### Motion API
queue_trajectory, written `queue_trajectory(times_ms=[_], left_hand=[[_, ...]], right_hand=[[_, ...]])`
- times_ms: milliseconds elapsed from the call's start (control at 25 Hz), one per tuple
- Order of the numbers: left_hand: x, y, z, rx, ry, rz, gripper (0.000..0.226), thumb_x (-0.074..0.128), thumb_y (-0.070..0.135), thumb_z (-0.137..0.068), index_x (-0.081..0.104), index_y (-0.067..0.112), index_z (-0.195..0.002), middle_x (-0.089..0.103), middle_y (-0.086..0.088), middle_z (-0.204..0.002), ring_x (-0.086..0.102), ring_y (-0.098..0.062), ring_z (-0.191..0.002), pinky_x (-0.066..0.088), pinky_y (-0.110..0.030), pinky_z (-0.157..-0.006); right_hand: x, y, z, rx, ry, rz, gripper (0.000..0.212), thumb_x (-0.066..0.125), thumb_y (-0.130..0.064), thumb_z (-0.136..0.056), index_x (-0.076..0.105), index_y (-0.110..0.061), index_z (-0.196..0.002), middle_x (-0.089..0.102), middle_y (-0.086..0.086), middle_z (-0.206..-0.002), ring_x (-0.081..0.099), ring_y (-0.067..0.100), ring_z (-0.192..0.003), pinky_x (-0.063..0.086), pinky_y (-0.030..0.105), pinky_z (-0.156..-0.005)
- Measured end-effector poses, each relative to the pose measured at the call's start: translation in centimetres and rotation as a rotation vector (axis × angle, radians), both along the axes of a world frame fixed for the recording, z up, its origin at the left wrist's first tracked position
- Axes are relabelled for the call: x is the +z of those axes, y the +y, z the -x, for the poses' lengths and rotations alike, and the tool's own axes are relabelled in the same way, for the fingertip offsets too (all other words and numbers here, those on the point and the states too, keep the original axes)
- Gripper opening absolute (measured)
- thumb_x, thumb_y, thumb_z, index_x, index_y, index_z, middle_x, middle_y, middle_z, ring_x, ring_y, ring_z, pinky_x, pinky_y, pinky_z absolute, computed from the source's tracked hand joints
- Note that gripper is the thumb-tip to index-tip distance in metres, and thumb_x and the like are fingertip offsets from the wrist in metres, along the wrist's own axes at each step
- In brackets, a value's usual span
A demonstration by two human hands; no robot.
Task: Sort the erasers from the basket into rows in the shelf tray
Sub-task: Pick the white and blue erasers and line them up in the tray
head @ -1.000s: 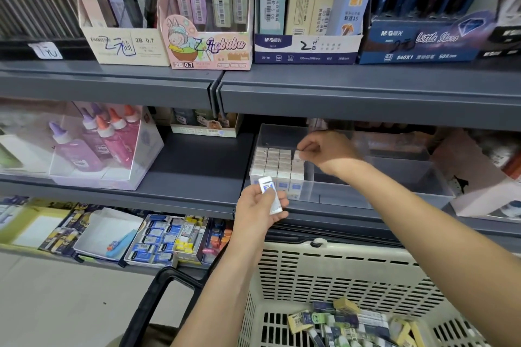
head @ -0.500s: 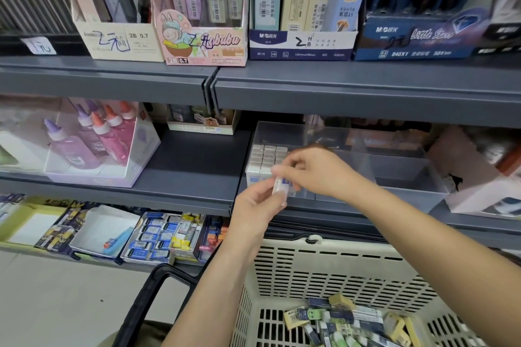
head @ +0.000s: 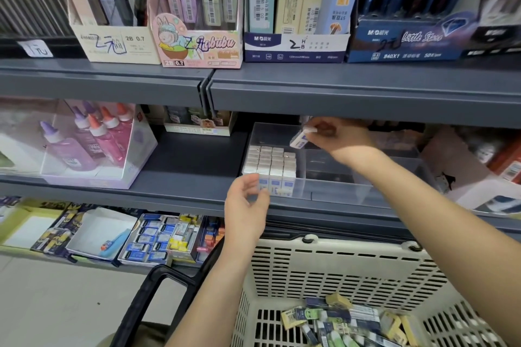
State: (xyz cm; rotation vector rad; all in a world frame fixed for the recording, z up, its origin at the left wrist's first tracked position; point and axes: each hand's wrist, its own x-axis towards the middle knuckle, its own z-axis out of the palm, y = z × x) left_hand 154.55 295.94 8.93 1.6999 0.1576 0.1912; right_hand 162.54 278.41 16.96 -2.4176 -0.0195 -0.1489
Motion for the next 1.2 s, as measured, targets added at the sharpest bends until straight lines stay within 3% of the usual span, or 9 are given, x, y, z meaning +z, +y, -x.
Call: queue_trajectory(times_ms=[80,240,520,800,920,1040,1200], left_hand=[[-0.3,-0.1,0.0,-0.032,0.019,-0.041,0.03,0.06,0.009,-0.088,0.05,0.025,-0.111,0.054,0.013,-0.107,0.054,-0.002,-0.101,0.042,-0.01,-0.081],[-0.5,-0.2,-0.2,-0.061,0.02,-0.066,0.032,0.062,0.01,-0.087,0.048,0.026,-0.111,0.052,0.019,-0.103,0.054,0.0,-0.099,0.043,-0.008,-0.077],[-0.5,-0.1,-0.1,-0.07,0.038,-0.041,0.03,0.061,0.013,-0.087,0.048,0.028,-0.11,0.053,0.021,-0.103,0.053,0.004,-0.098,0.041,-0.008,-0.078],[-0.6,-0.1,-0.2,-0.07,0.046,-0.034,0.03,0.061,0.013,-0.087,0.048,0.028,-0.11,0.052,0.02,-0.103,0.054,0.004,-0.097,0.041,-0.009,-0.079],[-0.7,-0.1,-0.3,-0.064,0.043,-0.042,0.03,0.061,0.013,-0.087,0.049,0.026,-0.112,0.053,0.021,-0.103,0.054,0.004,-0.098,0.041,-0.009,-0.079],[-0.9,-0.1,-0.4,-0.063,0.04,-0.043,0.03,0.061,0.014,-0.087,0.049,0.027,-0.11,0.053,0.02,-0.103,0.054,0.003,-0.098,0.042,-0.009,-0.079],[-0.7,-0.3,-0.1,-0.056,0.042,-0.066,0.028,0.06,0.014,-0.088,0.048,0.028,-0.11,0.054,0.018,-0.104,0.054,0.004,-0.097,0.042,-0.008,-0.076]], right_hand=[[-0.9,0.5,-0.6,0.016,-0.048,0.163,0.018,0.055,-0.035,-0.089,0.06,-0.032,-0.106,0.063,-0.009,-0.099,0.056,0.015,-0.089,0.037,0.022,-0.07],[-1.6,1.4,-1.0,0.074,-0.092,0.229,0.019,0.055,-0.034,-0.089,0.059,-0.033,-0.108,0.055,-0.014,-0.088,0.051,0.01,-0.082,0.033,0.018,-0.059],[-1.1,1.1,-1.6,0.097,0.007,0.19,0.015,0.056,-0.031,-0.088,0.059,-0.029,-0.103,0.063,-0.01,-0.103,0.058,0.013,-0.096,0.045,0.025,-0.08],[-1.9,1.6,-1.8,0.061,0.002,0.319,0.012,0.054,-0.029,-0.09,0.057,-0.027,-0.102,0.065,-0.008,-0.103,0.058,0.016,-0.091,0.039,0.022,-0.065],[-3.1,2.3,-1.8,0.061,-0.008,0.258,0.005,0.057,-0.023,-0.089,0.059,-0.023,-0.094,0.068,-0.003,-0.1,0.061,0.02,-0.093,0.048,0.028,-0.079],[-4.1,2.4,-1.7,0.037,-0.018,0.27,0.01,0.055,-0.022,-0.089,0.064,-0.025,-0.086,0.065,-0.002,-0.103,0.061,0.023,-0.094,0.049,0.032,-0.081],[-4.8,1.7,-1.1,0.05,-0.012,0.264,0.018,0.054,-0.02,-0.09,0.07,-0.022,-0.099,0.055,0.002,-0.114,0.054,0.025,-0.106,0.041,0.028,-0.086]])
